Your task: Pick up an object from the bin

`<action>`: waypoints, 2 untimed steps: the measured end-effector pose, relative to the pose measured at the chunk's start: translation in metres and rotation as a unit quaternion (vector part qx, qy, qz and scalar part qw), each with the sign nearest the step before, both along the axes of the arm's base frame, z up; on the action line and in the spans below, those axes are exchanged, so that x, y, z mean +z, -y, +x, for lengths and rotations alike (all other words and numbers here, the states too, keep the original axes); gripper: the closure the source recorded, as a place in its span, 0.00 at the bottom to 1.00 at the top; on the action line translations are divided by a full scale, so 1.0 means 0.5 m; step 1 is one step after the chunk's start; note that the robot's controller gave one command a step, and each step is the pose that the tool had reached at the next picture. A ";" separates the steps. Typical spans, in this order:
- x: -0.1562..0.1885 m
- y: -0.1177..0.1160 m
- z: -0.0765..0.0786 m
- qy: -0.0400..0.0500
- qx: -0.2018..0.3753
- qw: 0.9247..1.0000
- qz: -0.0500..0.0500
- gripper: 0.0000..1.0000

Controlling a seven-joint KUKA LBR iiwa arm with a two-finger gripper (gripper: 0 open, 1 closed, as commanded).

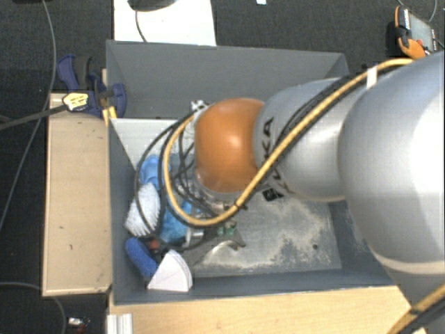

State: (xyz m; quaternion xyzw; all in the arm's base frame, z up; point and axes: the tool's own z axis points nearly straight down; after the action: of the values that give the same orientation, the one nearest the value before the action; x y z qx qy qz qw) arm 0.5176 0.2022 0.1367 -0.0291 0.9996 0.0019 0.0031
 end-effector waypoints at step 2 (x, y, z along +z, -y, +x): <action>-0.020 -0.005 0.032 0.006 0.030 1.000 0.001 1.00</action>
Offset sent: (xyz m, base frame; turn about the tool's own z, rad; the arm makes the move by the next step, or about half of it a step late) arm 0.0148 0.0021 -0.0112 -0.0612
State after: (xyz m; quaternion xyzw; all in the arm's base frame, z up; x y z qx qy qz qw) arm 0.5338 0.2048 0.1267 -0.0593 0.9982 0.0031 0.0088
